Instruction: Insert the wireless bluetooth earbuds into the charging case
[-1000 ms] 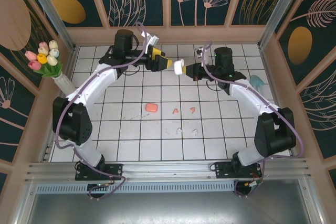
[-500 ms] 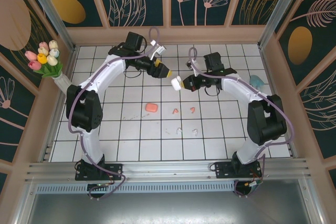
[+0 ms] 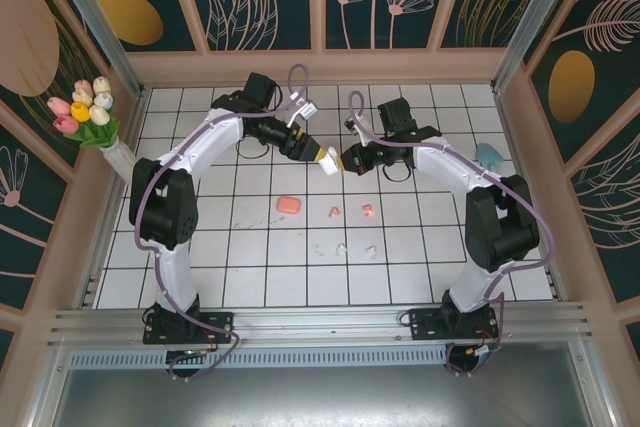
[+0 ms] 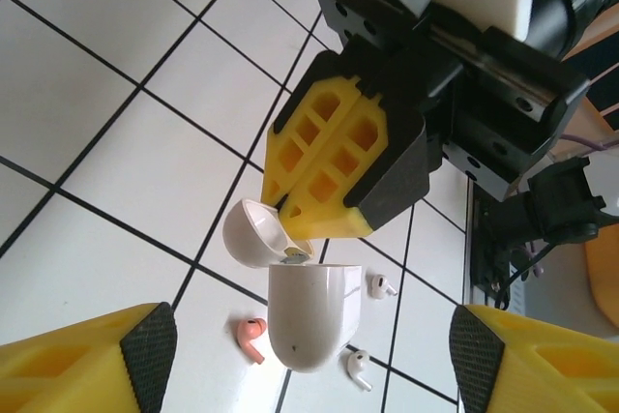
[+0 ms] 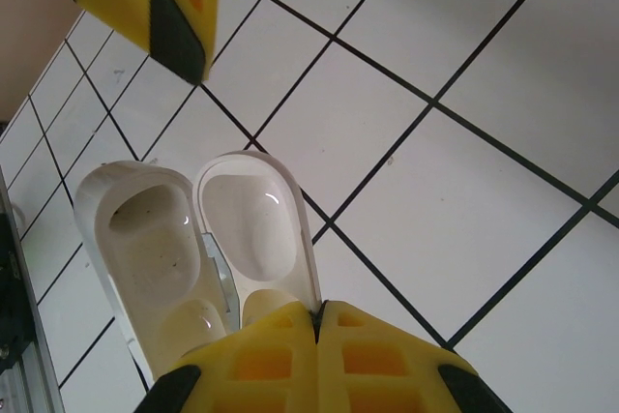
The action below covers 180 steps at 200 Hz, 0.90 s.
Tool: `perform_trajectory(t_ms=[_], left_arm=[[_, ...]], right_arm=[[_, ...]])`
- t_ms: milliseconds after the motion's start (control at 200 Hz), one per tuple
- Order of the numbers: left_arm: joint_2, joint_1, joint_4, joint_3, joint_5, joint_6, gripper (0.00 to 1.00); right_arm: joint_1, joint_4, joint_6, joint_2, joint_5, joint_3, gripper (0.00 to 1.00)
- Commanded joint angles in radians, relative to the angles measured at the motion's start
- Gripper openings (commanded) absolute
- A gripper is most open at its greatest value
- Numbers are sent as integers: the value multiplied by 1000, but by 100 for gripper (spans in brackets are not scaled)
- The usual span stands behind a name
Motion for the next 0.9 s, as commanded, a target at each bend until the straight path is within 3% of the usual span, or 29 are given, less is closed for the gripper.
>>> perform_trajectory(t_ms=[0, 896], left_arm=[[21, -13, -24, -16, 42, 33, 75], [49, -36, -66, -22, 112, 80, 41]], right_arm=[[17, -17, -19, 11, -20, 36, 0], [33, -39, -30, 27, -18, 69, 0]])
